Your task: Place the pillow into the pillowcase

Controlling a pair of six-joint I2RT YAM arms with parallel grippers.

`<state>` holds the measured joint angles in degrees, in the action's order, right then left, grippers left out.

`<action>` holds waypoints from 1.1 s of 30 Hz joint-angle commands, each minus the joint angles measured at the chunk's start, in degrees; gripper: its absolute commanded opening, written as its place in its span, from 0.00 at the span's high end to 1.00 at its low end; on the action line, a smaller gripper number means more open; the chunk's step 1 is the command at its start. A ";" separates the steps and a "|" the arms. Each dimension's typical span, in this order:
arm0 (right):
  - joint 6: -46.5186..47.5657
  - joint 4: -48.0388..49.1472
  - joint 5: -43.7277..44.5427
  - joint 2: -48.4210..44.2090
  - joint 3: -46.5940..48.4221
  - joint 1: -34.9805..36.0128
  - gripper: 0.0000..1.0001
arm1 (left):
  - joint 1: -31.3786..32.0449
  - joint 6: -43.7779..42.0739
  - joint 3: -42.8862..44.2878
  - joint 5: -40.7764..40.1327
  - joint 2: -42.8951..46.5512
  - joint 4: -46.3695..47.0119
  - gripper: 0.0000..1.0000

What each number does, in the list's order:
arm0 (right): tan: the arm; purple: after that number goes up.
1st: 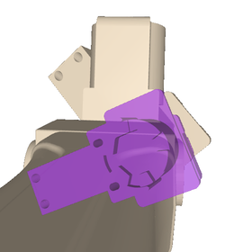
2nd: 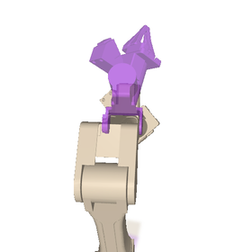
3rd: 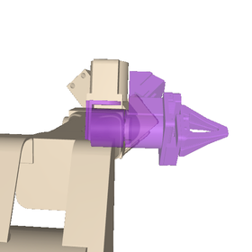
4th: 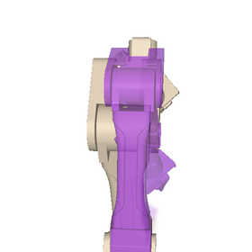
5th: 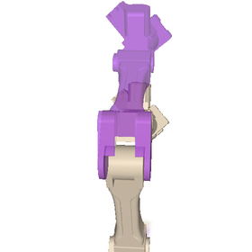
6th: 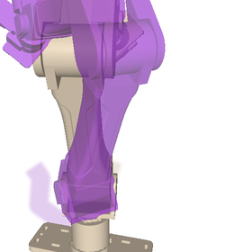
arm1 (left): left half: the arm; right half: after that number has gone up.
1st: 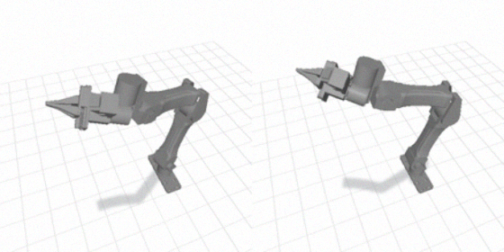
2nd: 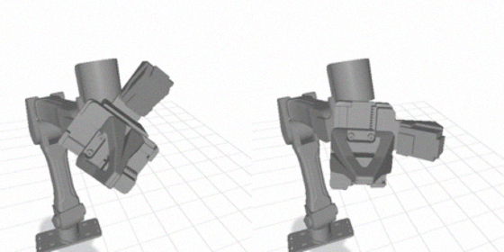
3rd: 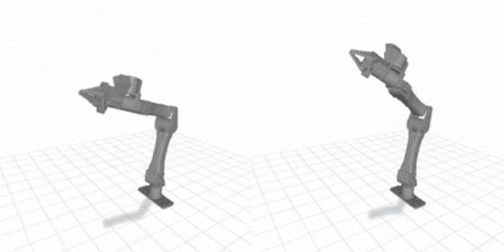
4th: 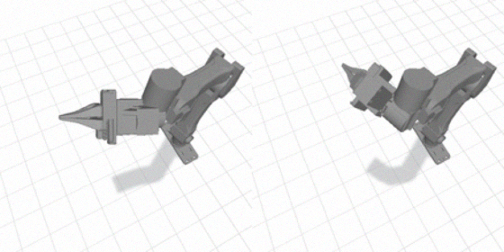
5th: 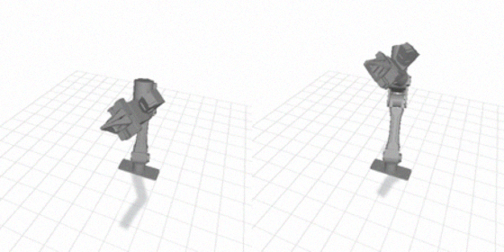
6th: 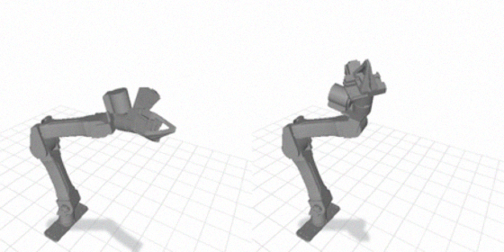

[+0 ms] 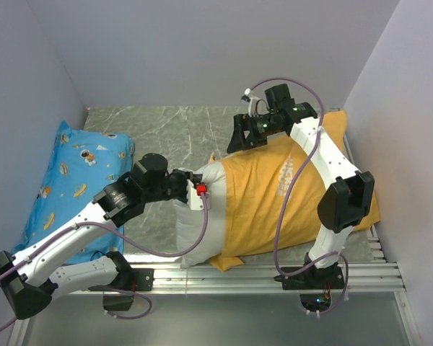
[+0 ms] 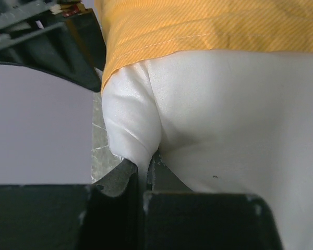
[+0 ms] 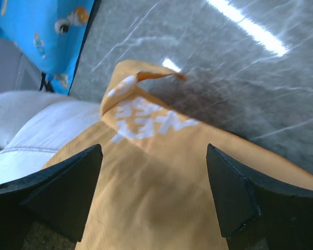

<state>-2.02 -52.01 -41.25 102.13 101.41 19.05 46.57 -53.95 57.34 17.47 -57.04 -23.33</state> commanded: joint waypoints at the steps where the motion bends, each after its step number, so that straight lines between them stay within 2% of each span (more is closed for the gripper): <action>1: 6.74 -7.20 -3.65 -0.44 -2.78 4.84 0.25 | 0.46 -3.00 1.98 -0.42 0.08 6.54 1.00; 3: 8.34 -9.07 -3.65 -1.13 -4.37 6.17 0.44 | 0.37 -3.35 1.81 -0.95 0.08 7.07 1.00; 4: 9.31 -10.12 -4.35 -1.58 -4.46 6.70 0.66 | 0.45 -3.18 1.55 -0.95 0.17 7.42 1.00; 6: 8.62 -9.43 -5.23 -3.06 -2.45 6.88 1.00 | 0.45 -3.00 1.20 -1.13 -0.09 8.56 1.00; 9: 3.97 -6.36 -8.04 -2.99 7.20 7.58 1.00 | 0.37 -2.65 1.11 -1.48 -1.41 11.80 1.00; 11: -2.61 -1.80 -9.63 -2.11 16.05 9.85 1.00 | 0.28 -2.30 1.45 -1.74 -3.34 13.66 1.00; 14: -11.66 5.40 -11.65 0.26 22.68 13.37 1.00 | 0.37 -0.81 3.38 -1.13 -6.58 18.32 1.00; 19: -25.28 18.31 -12.19 0.88 19.63 20.58 1.00 | 0.46 0.08 7.26 0.37 -10.28 22.89 1.00; 22: -31.96 24.29 -13.32 -0.78 11.13 20.59 1.00 | 0.37 -0.54 6.03 0.46 -9.50 22.89 1.00; 26: -26.46 20.46 -11.92 -3.07 10.13 15.69 1.00 | -0.07 -0.80 1.20 0.46 -5.56 22.89 1.00; 27: -25.58 19.59 -12.09 -3.94 10.21 13.93 0.89 | -0.25 -0.54 -0.98 0.02 -4.67 24.55 1.00; 28: -21.40 15.14 -10.96 -4.39 11.87 9.91 0.56 | -0.42 -0.71 -2.05 -0.16 -3.01 24.82 1.00; 29: -18.92 12.75 -9.21 -4.91 13.02 7.69 0.41 | -0.51 -1.67 -3.02 -0.25 -2.30 25.00 1.00; 30: -16.20 10.72 -5.28 -5.88 14.33 5.32 0.20 | -0.51 -1.85 -4.59 -0.77 -1.68 25.79 1.00; 31: -8.25 4.17 -1.24 -5.89 18.78 3.64 0.05 | -0.69 -2.12 -5.04 -0.69 -1.15 25.71 1.00; 32: -4.26 0.45 5.07 -5.54 21.09 1.97 0.04 | -1.04 -2.12 -5.13 -0.51 -1.15 25.44 1.00; 33: 3.96 -2.63 13.22 -4.84 22.42 1.70 0.04 | -1.30 -1.86 -4.96 0.18 -1.06 25.18 1.00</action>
<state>-15.88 -45.54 -43.18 102.32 116.49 24.56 45.50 -54.81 52.58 13.87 -59.24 -3.73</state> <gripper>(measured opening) 0.952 0.062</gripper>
